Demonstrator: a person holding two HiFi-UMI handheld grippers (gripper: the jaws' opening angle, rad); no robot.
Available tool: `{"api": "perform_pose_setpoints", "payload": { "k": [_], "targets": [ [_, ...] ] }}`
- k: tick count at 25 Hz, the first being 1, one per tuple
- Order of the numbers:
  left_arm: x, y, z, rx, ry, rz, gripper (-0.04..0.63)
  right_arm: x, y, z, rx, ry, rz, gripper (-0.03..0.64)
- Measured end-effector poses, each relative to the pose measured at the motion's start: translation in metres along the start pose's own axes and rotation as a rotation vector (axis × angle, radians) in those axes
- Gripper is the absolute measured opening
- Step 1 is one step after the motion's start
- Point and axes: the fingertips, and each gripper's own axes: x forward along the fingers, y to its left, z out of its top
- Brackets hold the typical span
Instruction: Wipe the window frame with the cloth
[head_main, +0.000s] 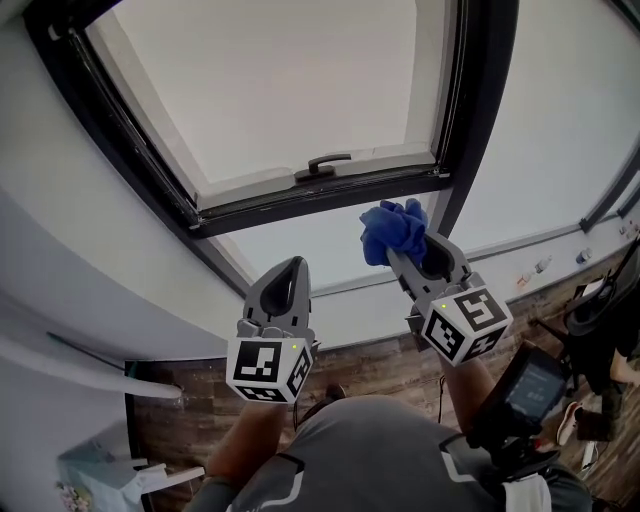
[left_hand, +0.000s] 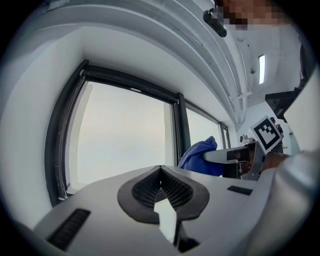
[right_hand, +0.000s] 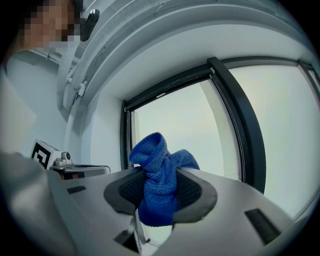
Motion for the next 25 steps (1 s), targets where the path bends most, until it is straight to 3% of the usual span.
{"api": "perform_pose_setpoints", "payload": {
  "k": [12, 18, 25],
  "targets": [
    [0.054, 0.072, -0.004, -0.046, -0.016, -0.105, 0.008, 0.077, 0.0, -0.008, -0.019, 0.033, -0.1, 0.152],
    [0.089, 0.078, -0.01, -0.08, -0.014, -0.13, 0.008, 0.097, -0.02, -0.007, -0.033, 0.048, -0.114, 0.152],
    [0.145, 0.064, 0.004, -0.054, -0.023, -0.115, 0.008, 0.123, -0.073, 0.008, -0.026, 0.028, -0.09, 0.152]
  ]
}}
